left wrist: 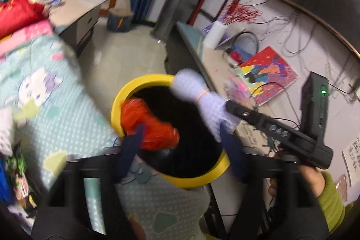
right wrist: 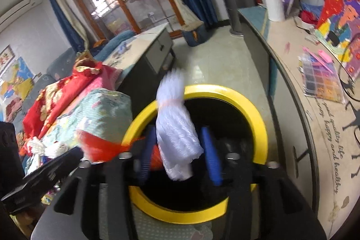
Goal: Collect trash
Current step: 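Carry both items over the yellow-rimmed bin and open the left tool to drop the red bag, then open the right tool to drop the foam net into the bin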
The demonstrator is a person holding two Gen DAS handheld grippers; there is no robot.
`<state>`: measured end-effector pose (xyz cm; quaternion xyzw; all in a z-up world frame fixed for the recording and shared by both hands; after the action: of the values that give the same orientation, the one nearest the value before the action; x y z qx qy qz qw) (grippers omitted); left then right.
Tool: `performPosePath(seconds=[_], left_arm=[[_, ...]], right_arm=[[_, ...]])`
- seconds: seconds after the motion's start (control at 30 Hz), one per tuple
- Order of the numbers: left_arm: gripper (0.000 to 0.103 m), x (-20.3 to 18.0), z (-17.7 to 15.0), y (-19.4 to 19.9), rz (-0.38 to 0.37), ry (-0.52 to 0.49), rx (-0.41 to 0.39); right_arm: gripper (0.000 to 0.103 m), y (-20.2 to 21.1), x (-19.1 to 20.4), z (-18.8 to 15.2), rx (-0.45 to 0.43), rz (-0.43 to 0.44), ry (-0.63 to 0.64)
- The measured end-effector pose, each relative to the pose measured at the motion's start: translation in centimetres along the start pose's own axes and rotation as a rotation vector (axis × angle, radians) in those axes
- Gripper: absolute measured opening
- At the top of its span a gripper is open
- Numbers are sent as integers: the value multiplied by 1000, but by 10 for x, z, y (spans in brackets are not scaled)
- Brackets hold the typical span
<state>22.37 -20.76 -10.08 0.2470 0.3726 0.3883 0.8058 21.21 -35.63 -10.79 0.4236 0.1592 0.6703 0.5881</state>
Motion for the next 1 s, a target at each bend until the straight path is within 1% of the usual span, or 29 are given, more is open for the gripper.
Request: performPosePath(seconds=[0.07,0.13,0.17,0.2,0.33,0.5,0.73,1.0], left_arm=[[65,5,-3,4,10,11,0],[78,7,-5,13,27,2,-21],[89,7,-5,16,36,-5,-31],[91,7,-6,23,50,-18,-50],[92,11,-9,40,77,-31,-94],[92,18,-13,61,105,-27,-137],[92,23,-17,87,139,-31,-192],[92,37,-18,118,182,5,-262]], right_arm=[[51,-1,-5,-1,-5,-25,-11],[52,-1,-10,-3,-11,-46,-23],[54,-1,-11,-4,-13,-48,-29],[54,-1,-12,-5,-16,-51,-33],[55,2,-6,-4,-38,-62,-12],[57,12,10,-1,-78,-60,35],[61,24,37,1,-114,-31,96],[65,33,70,-2,-136,0,161]])
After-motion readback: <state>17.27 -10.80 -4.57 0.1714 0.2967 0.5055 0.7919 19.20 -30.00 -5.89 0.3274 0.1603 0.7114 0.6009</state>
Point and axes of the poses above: each gripper's, at about its wrist camera, not at the fingertips, and y roughly against the way its jaws point, x to its left, z to its top, the point moved 7 cm from there along -y, roughly the way its jaws point, and after that the axes turned 6 degrees about x, right-handed, at the moved point
